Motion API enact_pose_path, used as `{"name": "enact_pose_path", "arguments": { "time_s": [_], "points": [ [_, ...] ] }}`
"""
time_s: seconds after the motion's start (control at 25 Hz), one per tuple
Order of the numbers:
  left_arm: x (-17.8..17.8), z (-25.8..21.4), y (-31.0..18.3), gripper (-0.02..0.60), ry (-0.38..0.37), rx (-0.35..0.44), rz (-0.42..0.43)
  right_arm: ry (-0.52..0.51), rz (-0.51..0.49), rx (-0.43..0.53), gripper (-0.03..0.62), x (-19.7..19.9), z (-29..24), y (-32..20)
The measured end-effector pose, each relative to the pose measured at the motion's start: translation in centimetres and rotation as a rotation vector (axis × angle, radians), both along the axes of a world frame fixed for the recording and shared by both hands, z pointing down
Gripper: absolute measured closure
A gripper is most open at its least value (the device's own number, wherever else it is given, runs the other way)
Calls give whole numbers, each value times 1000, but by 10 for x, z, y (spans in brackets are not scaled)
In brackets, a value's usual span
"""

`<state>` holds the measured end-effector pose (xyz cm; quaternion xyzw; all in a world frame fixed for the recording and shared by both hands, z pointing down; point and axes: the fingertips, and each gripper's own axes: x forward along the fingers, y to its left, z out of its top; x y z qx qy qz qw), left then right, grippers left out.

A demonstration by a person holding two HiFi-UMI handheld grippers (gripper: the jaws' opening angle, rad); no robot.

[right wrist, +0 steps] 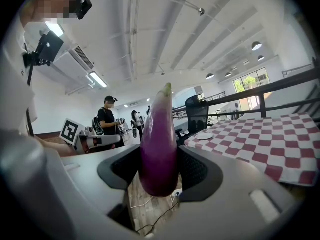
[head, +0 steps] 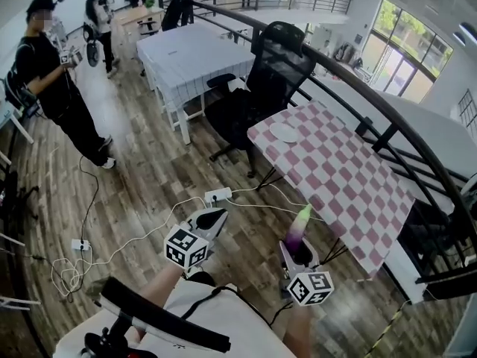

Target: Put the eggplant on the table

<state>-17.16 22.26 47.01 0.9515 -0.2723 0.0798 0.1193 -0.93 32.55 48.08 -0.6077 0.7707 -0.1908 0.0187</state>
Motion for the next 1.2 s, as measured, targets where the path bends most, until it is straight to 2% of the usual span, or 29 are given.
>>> {"name": "enact_pose_path", "arguments": {
  "time_s": [0.64,0.96,1.2],
  "points": [
    [26,4,14,575,-35,2,38,-66,69,0,358,22,14,26],
    [37,0,-2,575,-26,17,36,-53,70,5,356,25,14,23],
    [43,9,-24,575,-24,-1,60,-60,92,1,358,32,12,-1]
  ]
}}
